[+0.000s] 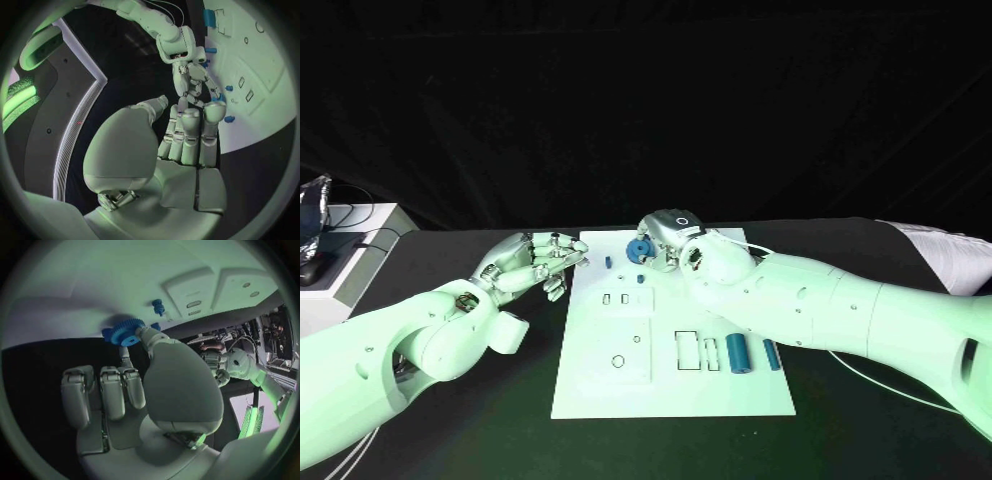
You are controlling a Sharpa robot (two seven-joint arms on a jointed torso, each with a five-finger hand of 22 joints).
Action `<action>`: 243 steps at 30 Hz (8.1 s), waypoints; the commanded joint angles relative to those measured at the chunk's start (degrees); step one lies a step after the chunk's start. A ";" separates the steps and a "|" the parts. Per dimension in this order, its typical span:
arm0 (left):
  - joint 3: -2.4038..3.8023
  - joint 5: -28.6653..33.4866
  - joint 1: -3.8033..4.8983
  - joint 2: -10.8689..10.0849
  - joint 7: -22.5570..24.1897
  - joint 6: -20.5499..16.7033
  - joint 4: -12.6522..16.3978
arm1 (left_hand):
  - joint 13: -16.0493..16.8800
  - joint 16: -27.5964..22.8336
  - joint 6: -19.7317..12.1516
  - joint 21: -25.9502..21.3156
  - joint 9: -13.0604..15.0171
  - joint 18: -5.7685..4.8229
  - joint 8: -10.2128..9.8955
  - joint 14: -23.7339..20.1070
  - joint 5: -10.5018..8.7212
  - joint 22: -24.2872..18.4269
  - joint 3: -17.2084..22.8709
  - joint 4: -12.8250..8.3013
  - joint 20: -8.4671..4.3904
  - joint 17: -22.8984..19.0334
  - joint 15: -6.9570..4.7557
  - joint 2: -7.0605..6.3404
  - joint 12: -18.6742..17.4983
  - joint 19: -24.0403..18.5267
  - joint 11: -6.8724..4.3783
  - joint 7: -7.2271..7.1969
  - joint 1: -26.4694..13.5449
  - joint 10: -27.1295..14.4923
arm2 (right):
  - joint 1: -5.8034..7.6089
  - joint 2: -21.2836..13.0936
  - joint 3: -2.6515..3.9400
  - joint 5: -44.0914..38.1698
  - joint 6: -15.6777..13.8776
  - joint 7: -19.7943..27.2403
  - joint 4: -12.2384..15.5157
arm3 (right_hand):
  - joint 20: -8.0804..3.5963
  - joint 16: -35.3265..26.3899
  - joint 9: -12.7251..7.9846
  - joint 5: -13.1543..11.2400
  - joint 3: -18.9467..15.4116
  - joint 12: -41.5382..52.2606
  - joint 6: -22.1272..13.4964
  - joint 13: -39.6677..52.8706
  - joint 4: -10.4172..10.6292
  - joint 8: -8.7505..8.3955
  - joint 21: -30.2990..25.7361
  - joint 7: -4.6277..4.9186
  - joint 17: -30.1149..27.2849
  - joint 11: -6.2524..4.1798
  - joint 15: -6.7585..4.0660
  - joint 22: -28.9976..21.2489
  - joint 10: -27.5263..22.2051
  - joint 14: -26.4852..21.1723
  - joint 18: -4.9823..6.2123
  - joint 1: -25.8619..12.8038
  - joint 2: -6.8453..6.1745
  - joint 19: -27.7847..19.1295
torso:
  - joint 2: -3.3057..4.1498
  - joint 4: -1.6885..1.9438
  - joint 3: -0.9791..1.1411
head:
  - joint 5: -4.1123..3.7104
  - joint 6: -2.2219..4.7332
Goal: Assemble the parts on the task board
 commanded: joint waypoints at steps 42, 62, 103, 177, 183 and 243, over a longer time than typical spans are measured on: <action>0.05 -0.03 0.00 0.34 0.12 0.98 -0.30 | -0.20 -0.31 0.08 0.47 -0.08 -0.75 -0.46 -0.04 -0.02 0.16 0.77 -0.33 0.13 -0.06 -0.01 0.10 -0.39 -0.41 0.11 0.22 -0.22 0.13 | -0.09 -1.04 -0.07 7.08 3.15 3.71 0.47 | 0.59 0.24 -1.31 -0.78 -3.09 -1.31 -1.79 12.58 4.23 -3.50 -0.96 0.97 15.08 0.57 0.64 13.60 3.86 6.17 -0.78 -5.94 2.37 4.82 | -0.04 -0.14 0.07 | 0.26 -0.44; 0.05 -0.03 0.00 0.29 -0.12 0.72 -0.32 | -0.26 -0.29 0.12 0.58 -0.08 -0.77 -0.58 0.01 -0.02 0.25 0.94 -0.12 0.18 -0.04 0.05 0.32 -0.47 -0.44 0.16 0.26 -0.82 0.16 | -0.11 -0.92 -0.10 10.80 8.00 3.03 -0.87 | 0.64 0.24 -1.84 0.36 -0.71 -1.26 -2.11 12.65 3.59 -4.54 -0.99 1.12 15.08 0.70 0.75 13.63 3.89 6.17 -0.78 -13.79 5.32 4.83 | -0.03 -0.13 0.07 | 0.13 -0.42; 0.04 -0.03 -0.03 -0.01 -0.06 0.66 -0.57 | -0.30 -0.35 0.13 0.65 -0.06 -0.76 -0.66 0.00 -0.03 0.30 1.17 -0.43 0.19 -0.11 0.02 0.27 -0.52 -0.47 0.13 0.24 -0.76 0.17 | -0.03 -7.66 -0.26 10.01 -3.84 3.45 6.19 | 0.57 0.24 -1.74 3.28 1.64 -0.97 -0.98 13.05 2.56 -4.26 -0.73 0.90 15.08 0.50 0.62 13.90 4.23 6.17 -0.86 -12.38 4.22 5.02 | -0.10 -0.11 0.02 | 0.17 -0.41; 0.05 0.36 -2.24 -0.51 0.99 1.62 -0.99 | -0.41 -3.73 0.44 -2.22 -0.05 0.06 -1.15 -2.61 -0.03 -4.27 1.42 -1.70 0.15 -3.76 -0.15 -0.85 -0.54 -3.76 -0.12 -0.10 -1.45 0.80 | -0.80 -20.86 0.05 32.46 10.61 24.09 -1.58 | 0.15 0.24 -2.08 -4.47 5.78 -1.38 -0.15 12.51 -9.32 -4.62 -1.65 1.02 15.08 0.51 0.33 13.26 3.80 6.17 -0.62 -0.82 0.27 4.47 | -1.18 -1.69 1.50 | -1.00 -1.58; 0.05 0.36 -2.24 -0.50 0.91 1.74 -1.01 | -0.41 -3.73 0.44 -2.22 -0.05 0.06 -1.15 -2.61 -0.03 -4.27 1.42 -1.70 0.15 -3.76 -0.15 -0.85 -0.54 -3.76 -0.12 -0.10 -1.45 0.80 | -0.79 -20.65 0.05 32.50 10.67 23.92 -1.80 | 0.18 0.24 -2.05 -4.41 5.97 -1.32 0.11 12.59 -9.26 -4.50 -1.57 1.00 15.08 0.51 0.34 13.34 3.87 6.17 -0.64 -0.89 0.55 4.53 | -1.18 -1.67 1.51 | -1.03 -1.59; 0.05 0.36 -2.29 -0.51 0.76 1.83 -1.21 | -0.45 -3.62 0.49 -2.08 -0.13 -0.01 -1.39 -2.37 -0.03 -4.05 1.61 -1.74 0.14 -3.62 -0.10 -0.63 -0.62 -3.54 -0.05 -0.01 -1.74 0.73 | 1.30 -20.36 0.16 32.39 -1.17 12.15 8.08 | -1.35 0.24 -0.09 -5.88 6.73 -0.43 6.14 13.82 -7.70 0.11 -1.18 -1.56 15.08 -1.74 -1.47 13.73 4.97 6.17 -0.76 -4.24 3.08 4.83 | -1.45 -1.89 1.14 | -0.54 -1.68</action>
